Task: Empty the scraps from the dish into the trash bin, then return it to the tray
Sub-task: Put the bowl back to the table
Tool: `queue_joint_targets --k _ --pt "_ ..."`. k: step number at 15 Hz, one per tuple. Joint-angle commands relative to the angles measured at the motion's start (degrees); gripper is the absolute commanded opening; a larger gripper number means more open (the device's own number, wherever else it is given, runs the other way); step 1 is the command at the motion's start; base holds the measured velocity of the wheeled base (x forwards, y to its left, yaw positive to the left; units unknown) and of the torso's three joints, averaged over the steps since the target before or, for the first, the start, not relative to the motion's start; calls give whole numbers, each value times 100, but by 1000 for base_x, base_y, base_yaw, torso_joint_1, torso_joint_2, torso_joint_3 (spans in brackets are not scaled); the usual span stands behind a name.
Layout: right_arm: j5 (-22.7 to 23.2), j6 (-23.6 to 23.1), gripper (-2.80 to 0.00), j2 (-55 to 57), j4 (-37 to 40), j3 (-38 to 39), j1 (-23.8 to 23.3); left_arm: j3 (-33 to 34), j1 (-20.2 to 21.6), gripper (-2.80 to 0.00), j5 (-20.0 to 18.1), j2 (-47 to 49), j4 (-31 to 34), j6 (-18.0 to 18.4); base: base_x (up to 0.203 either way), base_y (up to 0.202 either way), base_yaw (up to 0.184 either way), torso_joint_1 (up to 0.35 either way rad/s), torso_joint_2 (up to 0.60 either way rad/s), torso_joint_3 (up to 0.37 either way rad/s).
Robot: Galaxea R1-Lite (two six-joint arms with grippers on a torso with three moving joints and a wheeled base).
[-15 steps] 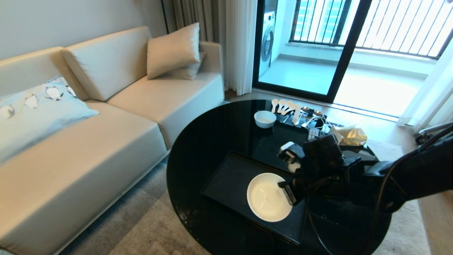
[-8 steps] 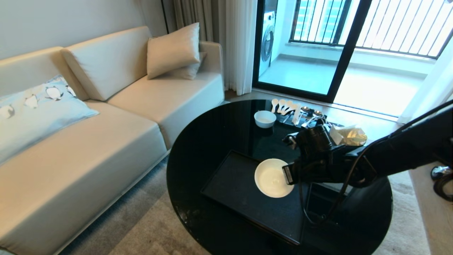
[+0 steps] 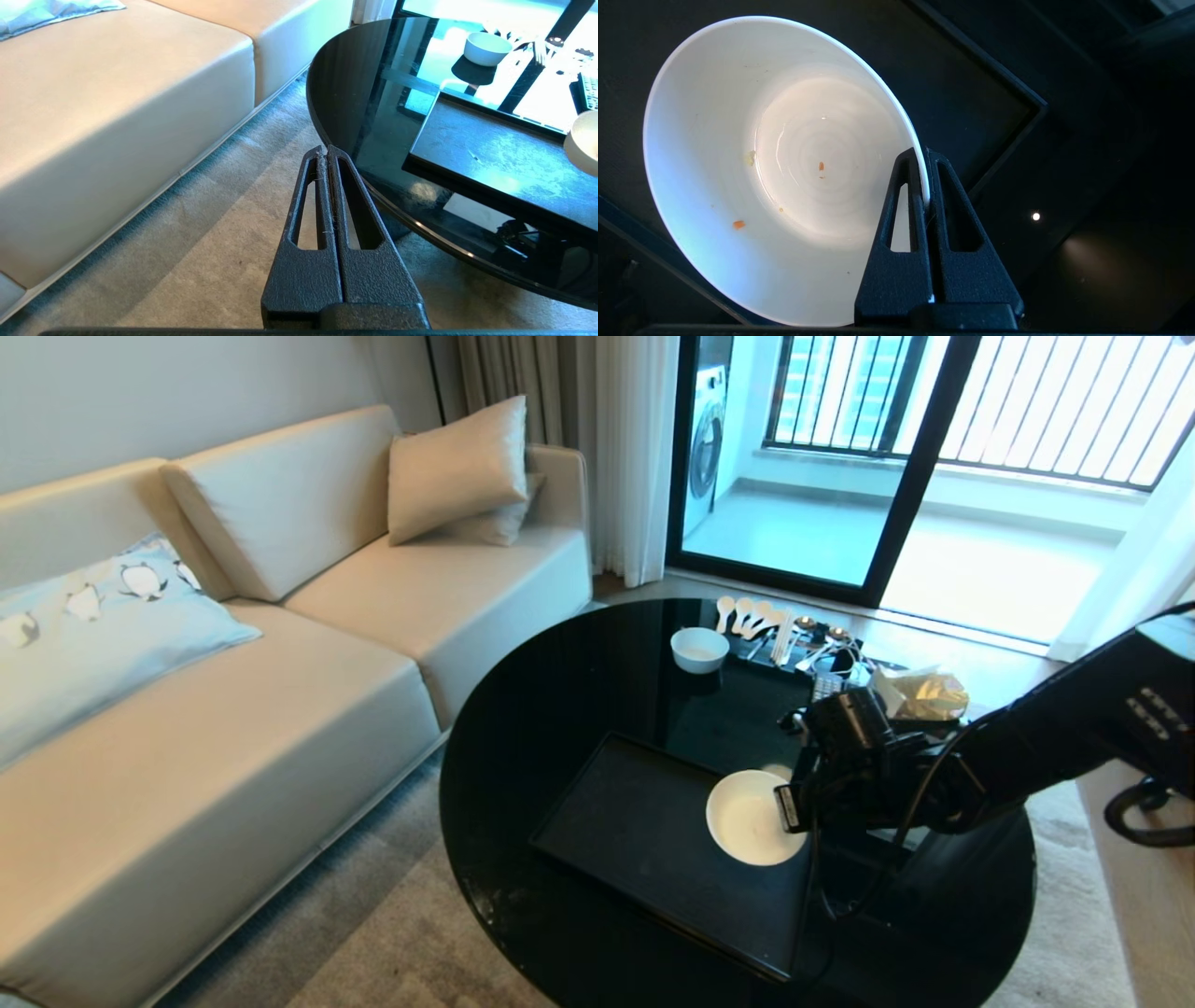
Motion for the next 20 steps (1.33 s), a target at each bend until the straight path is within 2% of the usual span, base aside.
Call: queue_joint_targets --k 1,4,17,18,20 --pt "-3 69 -280 216 -198 252 -4 0 0 -280 2 -2 -2 -10 0 0 0 0 0 0" --pt "4 97 -280 492 -675 455 -3 0 0 -280 2 -2 -2 -10 0 0 0 0 0 0" --pt "24 107 -280 681 -734 415 -3 0 0 -280 2 -2 -2 -8 0 0 0 0 0 0" --pt "24 99 0 681 -745 415 -1 0 0 -280 2 -2 -2 -4 0 0 0 0 0 0" --pt "24 99 0 655 -786 413 5 0 0 -280 2 -2 -2 -10 0 0 0 0 0 0"
